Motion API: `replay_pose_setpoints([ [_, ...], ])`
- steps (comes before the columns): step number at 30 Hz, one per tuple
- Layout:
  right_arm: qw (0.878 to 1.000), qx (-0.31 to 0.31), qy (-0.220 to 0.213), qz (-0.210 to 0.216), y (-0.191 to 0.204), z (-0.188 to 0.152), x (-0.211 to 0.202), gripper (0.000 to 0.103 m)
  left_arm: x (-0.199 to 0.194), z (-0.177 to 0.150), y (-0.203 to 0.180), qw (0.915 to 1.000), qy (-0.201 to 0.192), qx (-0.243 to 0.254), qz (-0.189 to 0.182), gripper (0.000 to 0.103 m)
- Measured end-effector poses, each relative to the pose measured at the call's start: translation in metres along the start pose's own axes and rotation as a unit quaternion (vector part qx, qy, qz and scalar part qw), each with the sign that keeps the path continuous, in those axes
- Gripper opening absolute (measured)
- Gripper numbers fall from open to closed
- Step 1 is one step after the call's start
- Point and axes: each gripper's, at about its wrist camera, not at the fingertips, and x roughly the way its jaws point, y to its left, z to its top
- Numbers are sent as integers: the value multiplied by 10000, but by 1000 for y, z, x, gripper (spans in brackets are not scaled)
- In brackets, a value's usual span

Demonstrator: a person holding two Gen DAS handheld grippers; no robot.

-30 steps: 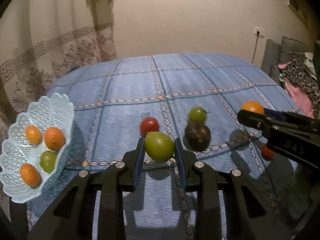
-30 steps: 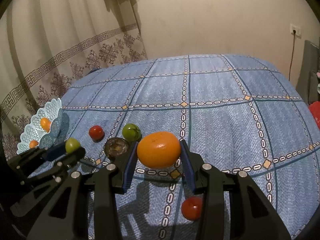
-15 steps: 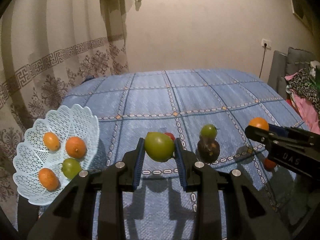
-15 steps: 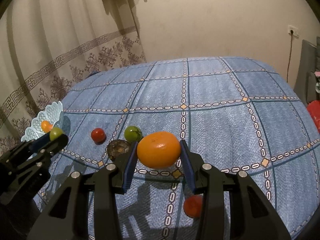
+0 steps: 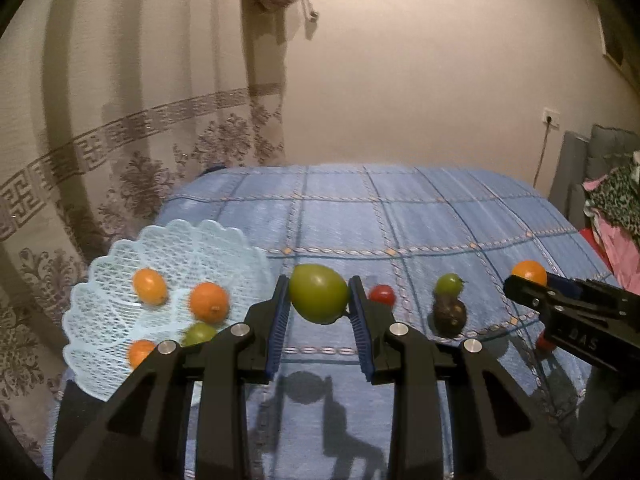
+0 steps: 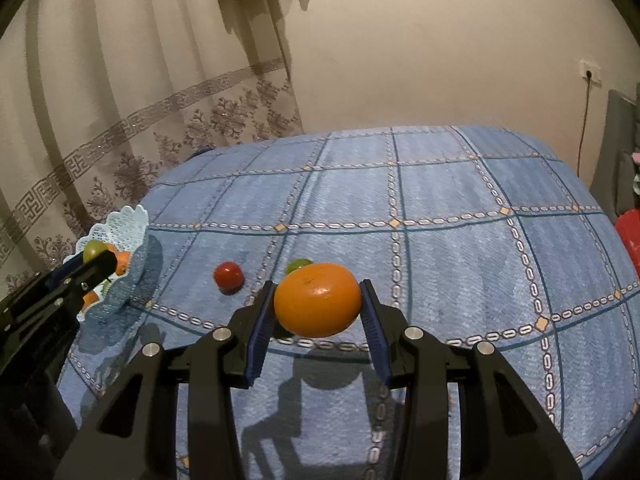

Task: Organize fruits
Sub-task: 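Carry the orange and green tomato into the blue basket and open both tools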

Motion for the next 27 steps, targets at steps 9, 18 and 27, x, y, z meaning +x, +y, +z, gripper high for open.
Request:
replay_pose_setpoints([
  [9, 9995, -233, -50, 211, 40, 10, 1, 42, -8, 5, 58, 9982, -119, -404, 419, 30],
  [18, 9972, -523, -81, 519, 91, 20, 5, 42, -13, 1, 111, 9939, -149, -805, 745, 30],
  [27, 9931, -807, -27, 846, 147, 26, 17, 42, -17, -3, 138, 9913, -131, -1043, 791, 31],
])
